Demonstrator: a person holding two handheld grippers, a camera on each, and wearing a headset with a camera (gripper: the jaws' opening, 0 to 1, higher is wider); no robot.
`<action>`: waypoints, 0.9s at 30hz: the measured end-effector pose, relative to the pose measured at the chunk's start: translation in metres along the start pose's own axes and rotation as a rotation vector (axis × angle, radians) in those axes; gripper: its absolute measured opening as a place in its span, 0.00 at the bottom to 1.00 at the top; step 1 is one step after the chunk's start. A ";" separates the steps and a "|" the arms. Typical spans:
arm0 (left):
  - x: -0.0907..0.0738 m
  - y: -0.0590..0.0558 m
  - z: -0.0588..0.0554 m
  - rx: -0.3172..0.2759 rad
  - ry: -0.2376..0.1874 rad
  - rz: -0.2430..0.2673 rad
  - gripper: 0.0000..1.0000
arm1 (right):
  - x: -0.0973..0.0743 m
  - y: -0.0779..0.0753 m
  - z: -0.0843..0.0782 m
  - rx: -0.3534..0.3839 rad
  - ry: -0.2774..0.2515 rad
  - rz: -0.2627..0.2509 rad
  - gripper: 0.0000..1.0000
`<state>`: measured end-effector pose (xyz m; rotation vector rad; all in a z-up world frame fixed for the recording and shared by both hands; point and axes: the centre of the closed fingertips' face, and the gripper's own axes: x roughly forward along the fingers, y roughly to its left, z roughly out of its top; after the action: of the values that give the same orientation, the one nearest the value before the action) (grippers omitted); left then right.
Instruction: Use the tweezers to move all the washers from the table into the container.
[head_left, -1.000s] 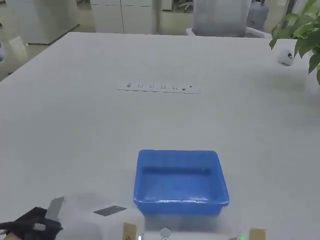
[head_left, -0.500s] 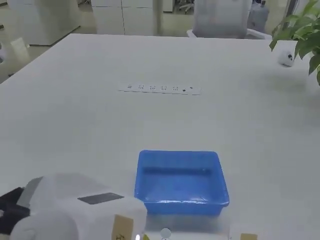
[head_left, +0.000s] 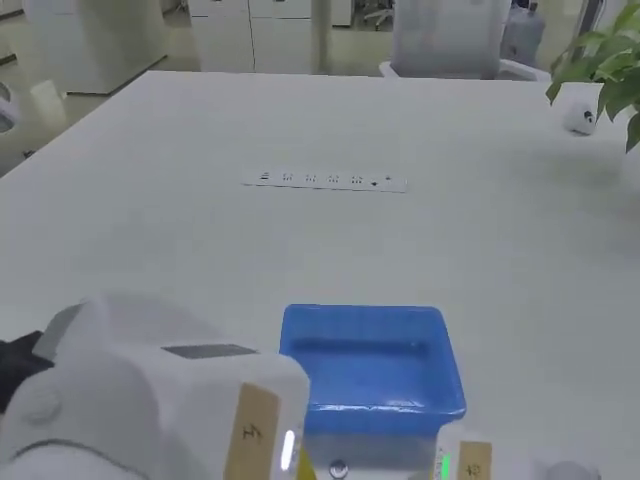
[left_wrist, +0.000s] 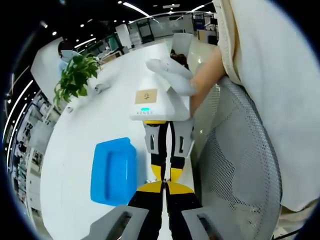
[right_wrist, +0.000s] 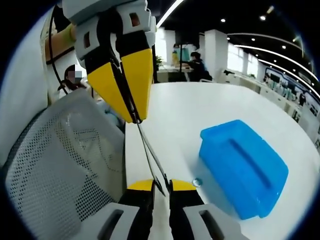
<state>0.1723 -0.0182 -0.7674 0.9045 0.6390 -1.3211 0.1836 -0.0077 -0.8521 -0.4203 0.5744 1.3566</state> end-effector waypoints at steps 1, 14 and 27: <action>-0.001 0.001 0.000 -0.001 0.000 0.000 0.00 | 0.001 -0.001 0.001 0.003 -0.005 -0.001 0.07; 0.001 0.014 -0.008 -0.005 0.026 -0.007 0.00 | 0.011 -0.005 0.007 0.008 -0.007 0.004 0.07; 0.004 0.017 -0.007 -0.067 0.023 -0.066 0.00 | 0.012 -0.005 0.005 0.055 0.000 0.039 0.06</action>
<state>0.1906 -0.0144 -0.7710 0.8514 0.7320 -1.3424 0.1905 0.0039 -0.8563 -0.3662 0.6212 1.3747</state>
